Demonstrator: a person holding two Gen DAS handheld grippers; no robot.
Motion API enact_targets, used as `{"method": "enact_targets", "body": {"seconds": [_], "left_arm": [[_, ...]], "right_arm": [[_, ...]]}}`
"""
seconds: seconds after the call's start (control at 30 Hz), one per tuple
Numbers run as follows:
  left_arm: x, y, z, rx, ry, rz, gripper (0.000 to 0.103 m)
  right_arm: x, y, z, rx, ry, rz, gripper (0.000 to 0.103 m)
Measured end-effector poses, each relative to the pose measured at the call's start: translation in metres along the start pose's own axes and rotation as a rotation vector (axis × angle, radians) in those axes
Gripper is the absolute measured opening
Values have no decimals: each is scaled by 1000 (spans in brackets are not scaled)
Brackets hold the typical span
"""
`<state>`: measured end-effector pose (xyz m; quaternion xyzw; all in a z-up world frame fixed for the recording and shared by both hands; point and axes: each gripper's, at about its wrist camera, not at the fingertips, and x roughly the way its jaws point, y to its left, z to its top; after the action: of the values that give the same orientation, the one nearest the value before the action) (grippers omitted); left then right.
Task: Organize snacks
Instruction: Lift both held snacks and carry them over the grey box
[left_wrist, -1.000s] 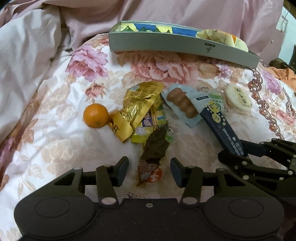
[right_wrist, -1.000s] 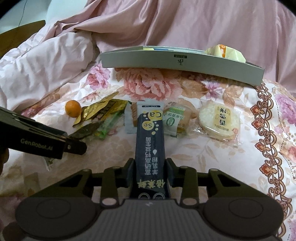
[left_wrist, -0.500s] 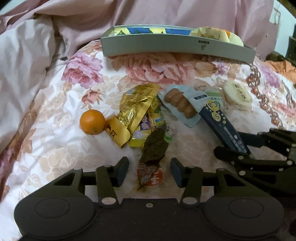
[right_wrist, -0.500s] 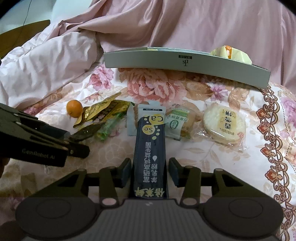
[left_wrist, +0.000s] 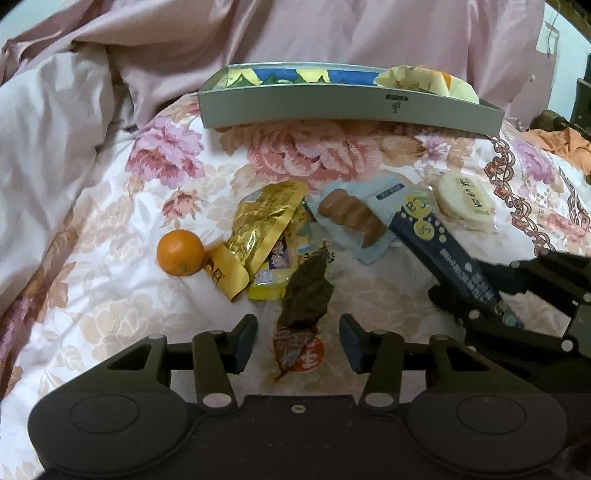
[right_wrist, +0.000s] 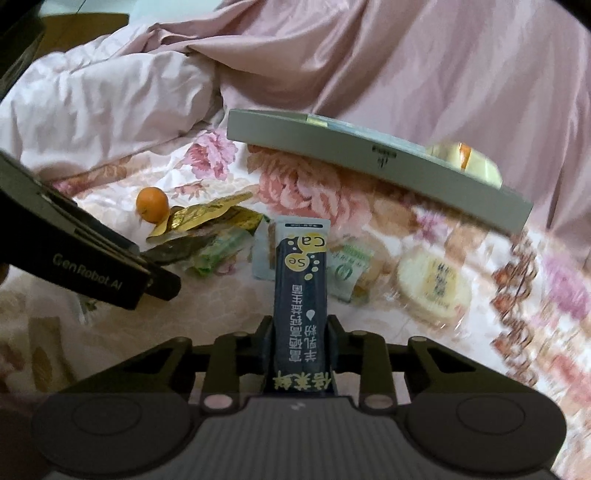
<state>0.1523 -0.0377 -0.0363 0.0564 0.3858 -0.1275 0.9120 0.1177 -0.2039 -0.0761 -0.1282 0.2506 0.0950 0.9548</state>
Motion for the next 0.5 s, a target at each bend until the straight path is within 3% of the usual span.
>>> {"method": "enact_targets", "body": {"seconds": [0.5], "left_arm": [[-17, 0, 7, -61, -95, -14, 51]], "right_arm": [[-16, -3, 2, -31, -128, -82, 31]]}}
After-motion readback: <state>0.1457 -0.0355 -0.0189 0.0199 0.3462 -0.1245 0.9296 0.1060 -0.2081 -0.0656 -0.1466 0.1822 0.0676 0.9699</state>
